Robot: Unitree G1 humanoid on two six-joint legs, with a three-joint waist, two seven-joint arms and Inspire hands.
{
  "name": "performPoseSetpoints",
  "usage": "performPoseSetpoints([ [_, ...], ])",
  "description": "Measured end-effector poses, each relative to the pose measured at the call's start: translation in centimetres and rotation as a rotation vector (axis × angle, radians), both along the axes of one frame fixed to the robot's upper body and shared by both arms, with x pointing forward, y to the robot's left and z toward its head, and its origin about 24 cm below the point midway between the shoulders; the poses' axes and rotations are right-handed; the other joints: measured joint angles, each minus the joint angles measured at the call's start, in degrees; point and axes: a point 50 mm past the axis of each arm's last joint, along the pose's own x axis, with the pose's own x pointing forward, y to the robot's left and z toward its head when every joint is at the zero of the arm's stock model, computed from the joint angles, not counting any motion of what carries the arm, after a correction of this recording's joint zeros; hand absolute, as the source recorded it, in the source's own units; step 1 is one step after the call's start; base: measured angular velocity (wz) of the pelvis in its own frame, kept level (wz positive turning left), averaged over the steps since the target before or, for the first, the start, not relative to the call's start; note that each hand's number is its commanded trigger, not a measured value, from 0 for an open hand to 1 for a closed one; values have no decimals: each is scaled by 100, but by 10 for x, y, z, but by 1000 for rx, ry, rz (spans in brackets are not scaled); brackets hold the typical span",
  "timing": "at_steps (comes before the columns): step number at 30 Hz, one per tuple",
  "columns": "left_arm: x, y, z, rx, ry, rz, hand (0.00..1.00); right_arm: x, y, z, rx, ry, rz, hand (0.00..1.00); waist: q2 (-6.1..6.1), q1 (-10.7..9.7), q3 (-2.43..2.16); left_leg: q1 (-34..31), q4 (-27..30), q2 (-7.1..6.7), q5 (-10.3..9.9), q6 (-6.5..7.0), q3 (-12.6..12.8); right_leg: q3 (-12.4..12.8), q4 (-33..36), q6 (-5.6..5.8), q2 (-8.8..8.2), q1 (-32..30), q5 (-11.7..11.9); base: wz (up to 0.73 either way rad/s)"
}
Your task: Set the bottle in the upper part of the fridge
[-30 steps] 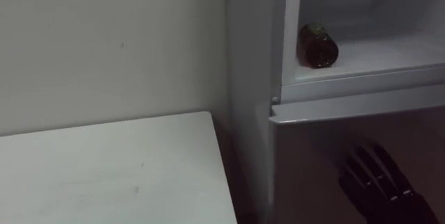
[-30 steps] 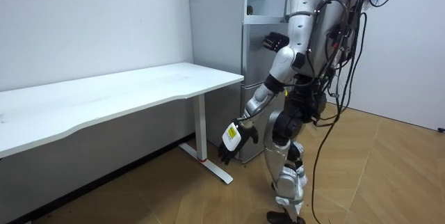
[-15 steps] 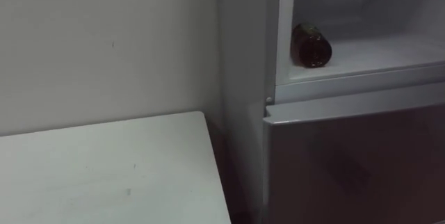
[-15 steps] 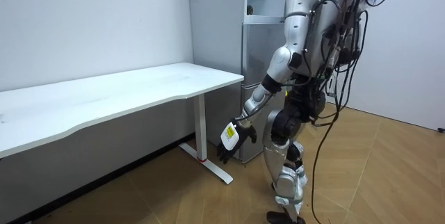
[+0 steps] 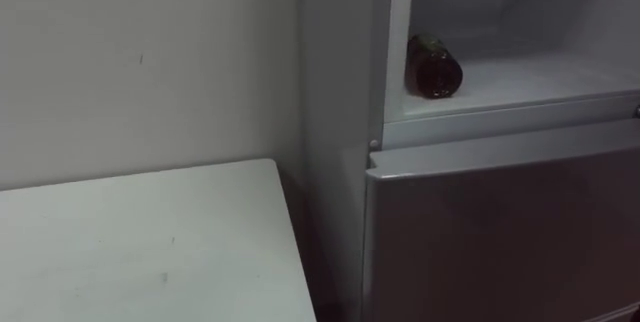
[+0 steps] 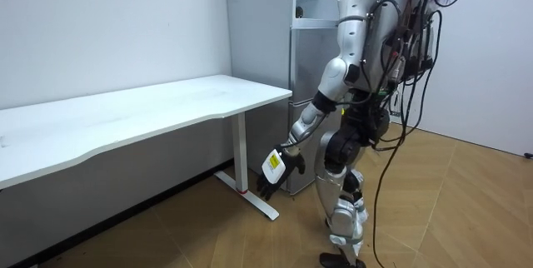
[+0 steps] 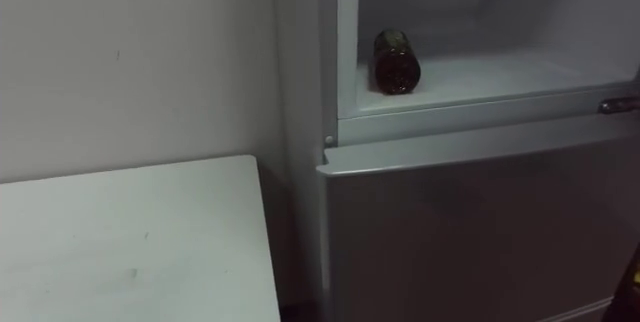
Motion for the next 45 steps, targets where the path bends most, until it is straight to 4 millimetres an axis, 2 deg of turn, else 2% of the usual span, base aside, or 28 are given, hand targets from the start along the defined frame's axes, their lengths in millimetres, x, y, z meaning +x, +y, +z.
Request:
performPoseSetpoints([
  [3,-4,6,3,15,-13,32,0,-11,-17,9,-34,14,-115,0,-64,-34,1,73,-18,-12,-6,-10,3,11,122,7,0,3,-66,0],
  [7,-6,9,4,20,-10,52,0,-10,-32,26,-98,25,-149,0,-123,-84,10,101,-24,-29,-7,-12,19,11,192,5,2,-3,-102,-1],
  [14,-11,13,5,36,0,71,0,-7,-46,47,-155,-28,-248,0,-151,-134,12,61,-14,-29,-37,-57,20,5,260,-27,-10,-101,-131,0],
  [22,-9,21,10,68,-28,78,0,-1,-59,90,-296,-152,-271,0,-177,-153,2,41,-12,-27,-31,-51,12,5,340,-22,-5,-168,-214,0],
  [25,-13,21,10,79,-12,67,0,-1,-60,108,-372,-178,-285,0,-186,-185,1,56,-16,-28,-36,-60,12,1,371,-23,-7,-143,-252,0],
  [29,-17,21,9,79,-1,69,0,-1,-59,122,-493,-140,-287,0,-212,-189,2,107,-26,-21,-43,-70,11,-5,371,-23,-4,-88,-275,0],
  [36,-23,18,7,70,26,61,0,14,-51,162,-614,-266,-249,0,-250,-274,5,51,-11,-22,-43,-70,25,-4,394,-25,-9,-187,-274,-1],
  [40,-25,17,6,66,37,62,0,19,-40,186,-697,-343,-227,0,-253,-266,6,52,-30,-21,-37,-76,28,13,374,-26,9,-184,-273,0],
  [45,-28,17,5,66,50,67,0,20,-38,191,-736,-343,-211,0,-256,-253,7,71,-65,-22,-36,-76,29,9,366,-25,13,-176,-273,0],
])
